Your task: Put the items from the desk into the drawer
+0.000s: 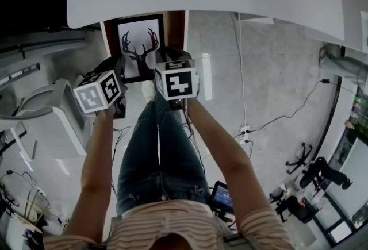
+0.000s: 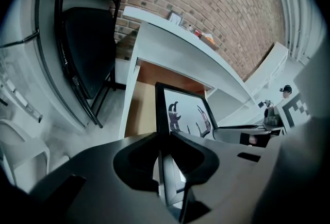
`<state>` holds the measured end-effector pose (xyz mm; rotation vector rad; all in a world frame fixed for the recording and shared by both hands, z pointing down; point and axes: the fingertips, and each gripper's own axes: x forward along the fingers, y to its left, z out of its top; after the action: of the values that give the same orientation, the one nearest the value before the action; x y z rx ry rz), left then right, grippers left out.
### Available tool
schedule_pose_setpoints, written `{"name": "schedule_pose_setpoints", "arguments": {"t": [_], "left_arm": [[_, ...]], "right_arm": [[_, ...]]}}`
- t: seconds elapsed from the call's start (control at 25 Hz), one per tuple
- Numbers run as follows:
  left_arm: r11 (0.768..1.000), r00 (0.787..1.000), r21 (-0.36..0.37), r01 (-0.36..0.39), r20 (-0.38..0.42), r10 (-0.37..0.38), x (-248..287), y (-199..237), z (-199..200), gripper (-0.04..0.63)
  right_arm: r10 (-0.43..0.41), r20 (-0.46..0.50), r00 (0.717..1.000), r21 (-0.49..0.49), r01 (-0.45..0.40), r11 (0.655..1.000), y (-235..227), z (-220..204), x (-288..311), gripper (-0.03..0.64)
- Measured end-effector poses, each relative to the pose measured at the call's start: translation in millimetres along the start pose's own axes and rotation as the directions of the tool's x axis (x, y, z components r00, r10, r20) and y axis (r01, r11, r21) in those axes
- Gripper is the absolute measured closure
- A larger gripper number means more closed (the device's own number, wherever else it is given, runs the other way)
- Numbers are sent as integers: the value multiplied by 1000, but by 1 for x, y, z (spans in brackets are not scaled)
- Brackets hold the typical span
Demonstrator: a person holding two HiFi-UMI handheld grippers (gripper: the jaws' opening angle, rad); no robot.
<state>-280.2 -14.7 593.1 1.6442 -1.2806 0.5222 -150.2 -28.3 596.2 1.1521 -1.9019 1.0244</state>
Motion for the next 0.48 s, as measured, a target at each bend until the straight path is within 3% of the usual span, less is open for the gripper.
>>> {"name": "schedule_pose_setpoints", "arguments": {"t": [0.48], "left_arm": [[1000,1000,-27,-7,-25,6,51,28,18,520]], "right_arm": [[-29,-32,999,6,29,1000,-15,16,56,531]]}}
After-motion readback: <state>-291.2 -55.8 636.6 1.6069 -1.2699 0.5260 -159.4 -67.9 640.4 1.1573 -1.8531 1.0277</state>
